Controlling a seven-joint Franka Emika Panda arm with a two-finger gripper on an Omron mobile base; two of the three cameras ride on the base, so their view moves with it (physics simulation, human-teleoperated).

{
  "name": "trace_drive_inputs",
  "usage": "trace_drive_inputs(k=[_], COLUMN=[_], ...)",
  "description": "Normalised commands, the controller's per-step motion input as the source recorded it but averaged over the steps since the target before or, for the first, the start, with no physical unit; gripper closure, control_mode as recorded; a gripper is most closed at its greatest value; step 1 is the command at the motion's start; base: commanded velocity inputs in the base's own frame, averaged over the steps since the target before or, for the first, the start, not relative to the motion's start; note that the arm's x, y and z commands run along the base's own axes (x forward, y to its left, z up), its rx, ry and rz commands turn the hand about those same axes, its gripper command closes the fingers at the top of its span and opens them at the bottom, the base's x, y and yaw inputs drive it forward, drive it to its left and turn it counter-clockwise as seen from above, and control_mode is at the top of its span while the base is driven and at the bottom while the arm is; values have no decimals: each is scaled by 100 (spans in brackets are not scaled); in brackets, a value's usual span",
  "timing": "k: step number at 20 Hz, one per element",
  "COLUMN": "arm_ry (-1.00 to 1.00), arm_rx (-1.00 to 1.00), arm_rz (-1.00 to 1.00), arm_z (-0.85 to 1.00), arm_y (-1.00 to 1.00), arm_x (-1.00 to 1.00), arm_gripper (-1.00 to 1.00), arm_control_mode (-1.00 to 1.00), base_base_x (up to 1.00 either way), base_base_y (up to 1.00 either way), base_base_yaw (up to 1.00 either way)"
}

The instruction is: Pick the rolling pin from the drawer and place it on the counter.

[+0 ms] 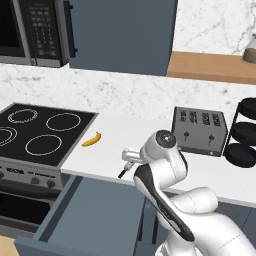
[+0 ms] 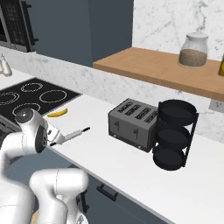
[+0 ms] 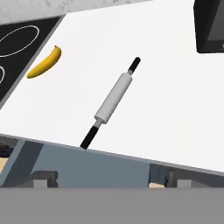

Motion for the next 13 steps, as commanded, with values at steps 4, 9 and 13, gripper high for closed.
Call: trace_drive_inputs(k=[4, 9, 13], arm_ry=[-11, -9, -1], arm_rx=[0, 0, -2], arm_rz=[7, 5, 1], arm_z=[33, 50, 31], arm_y=[0, 11, 30], arm_x=[-30, -13, 0], arm_gripper=[-100, -100, -100], arm_control_mode=[-100, -100, -100], base_base_x=[0, 0, 0], base_base_y=[0, 0, 0], base_base_yaw=[0, 0, 0])
